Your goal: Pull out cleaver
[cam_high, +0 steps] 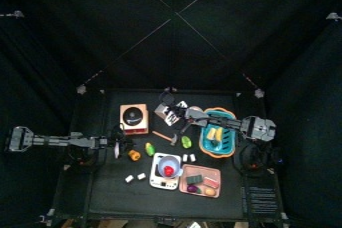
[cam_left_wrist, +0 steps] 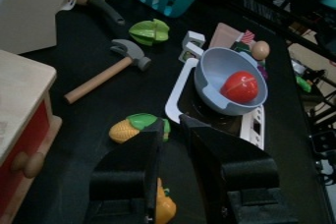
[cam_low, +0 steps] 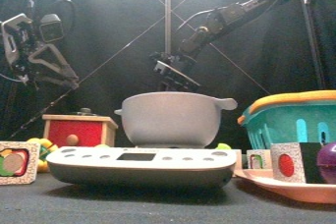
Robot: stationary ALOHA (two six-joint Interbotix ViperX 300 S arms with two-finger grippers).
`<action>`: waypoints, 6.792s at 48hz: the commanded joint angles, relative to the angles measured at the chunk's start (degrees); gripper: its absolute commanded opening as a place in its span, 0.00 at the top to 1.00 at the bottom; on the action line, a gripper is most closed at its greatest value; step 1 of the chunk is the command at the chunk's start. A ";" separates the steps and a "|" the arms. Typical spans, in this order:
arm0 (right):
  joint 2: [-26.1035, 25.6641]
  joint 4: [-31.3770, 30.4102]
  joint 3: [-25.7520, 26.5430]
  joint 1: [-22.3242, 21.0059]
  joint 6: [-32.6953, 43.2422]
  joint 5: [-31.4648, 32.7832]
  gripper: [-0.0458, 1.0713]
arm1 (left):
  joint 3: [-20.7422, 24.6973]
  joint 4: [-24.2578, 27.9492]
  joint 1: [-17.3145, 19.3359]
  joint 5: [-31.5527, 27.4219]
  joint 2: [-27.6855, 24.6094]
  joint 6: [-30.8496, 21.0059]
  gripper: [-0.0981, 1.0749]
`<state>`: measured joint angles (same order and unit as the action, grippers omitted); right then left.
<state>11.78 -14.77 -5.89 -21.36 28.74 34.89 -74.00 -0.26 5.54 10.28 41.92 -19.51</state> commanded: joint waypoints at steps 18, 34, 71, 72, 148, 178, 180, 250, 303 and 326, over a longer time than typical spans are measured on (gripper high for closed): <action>-7.12 -0.26 -2.81 0.88 0.18 1.49 0.50 | 1.49 -0.09 -2.02 0.26 0.00 0.09 0.36; -8.96 -1.93 -4.48 0.70 0.18 -2.02 0.50 | 1.58 -0.09 -2.02 0.26 -0.09 0.09 0.36; -20.57 -5.98 -11.95 2.90 0.18 -0.97 0.50 | 1.32 0.09 -2.02 0.18 -0.09 0.35 0.36; -20.92 -6.24 -12.13 2.99 0.18 -0.97 0.50 | 1.32 0.00 -2.02 0.18 -0.09 0.35 0.36; -43.33 -3.08 -37.97 10.37 0.18 -25.84 0.51 | 9.40 16.88 -8.70 11.95 -19.69 0.53 0.35; -44.91 -2.29 -41.66 10.81 0.26 -25.84 0.51 | 20.21 16.96 -3.78 12.57 -35.51 4.39 0.35; -45.00 -2.11 -41.92 10.90 0.26 -25.84 0.51 | 20.21 16.88 -3.78 12.66 -35.24 5.10 0.35; -45.79 0.18 -44.30 10.90 0.26 -25.58 0.51 | 30.59 10.72 -5.01 2.20 -43.59 5.63 0.38; -45.44 1.14 -44.82 10.90 0.26 -25.58 0.51 | 31.11 -2.90 -6.59 -4.83 -41.13 5.45 0.58; -45.44 1.32 -44.91 10.90 0.18 -25.58 0.51 | 31.20 -0.26 -6.68 -4.75 -41.13 5.54 0.58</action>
<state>-33.31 -13.54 -51.42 -10.55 29.00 9.67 -44.12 -1.32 -0.97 5.27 -0.44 -14.06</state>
